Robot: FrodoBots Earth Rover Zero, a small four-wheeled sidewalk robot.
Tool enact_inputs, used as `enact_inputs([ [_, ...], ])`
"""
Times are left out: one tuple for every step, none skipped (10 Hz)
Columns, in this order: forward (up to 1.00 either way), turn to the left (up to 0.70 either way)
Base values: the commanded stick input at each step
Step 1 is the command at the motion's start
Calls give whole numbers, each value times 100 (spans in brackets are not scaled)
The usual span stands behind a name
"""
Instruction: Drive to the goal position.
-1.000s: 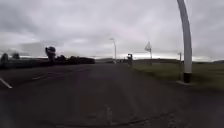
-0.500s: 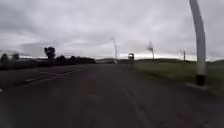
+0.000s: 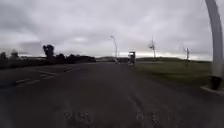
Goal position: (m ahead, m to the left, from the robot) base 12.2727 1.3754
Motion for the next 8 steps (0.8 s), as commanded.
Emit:
enact_inputs([
  [100,0],
  [100,0],
  [100,0],
  [100,0],
  [100,0],
  [100,0],
  [100,0],
  [100,0],
])
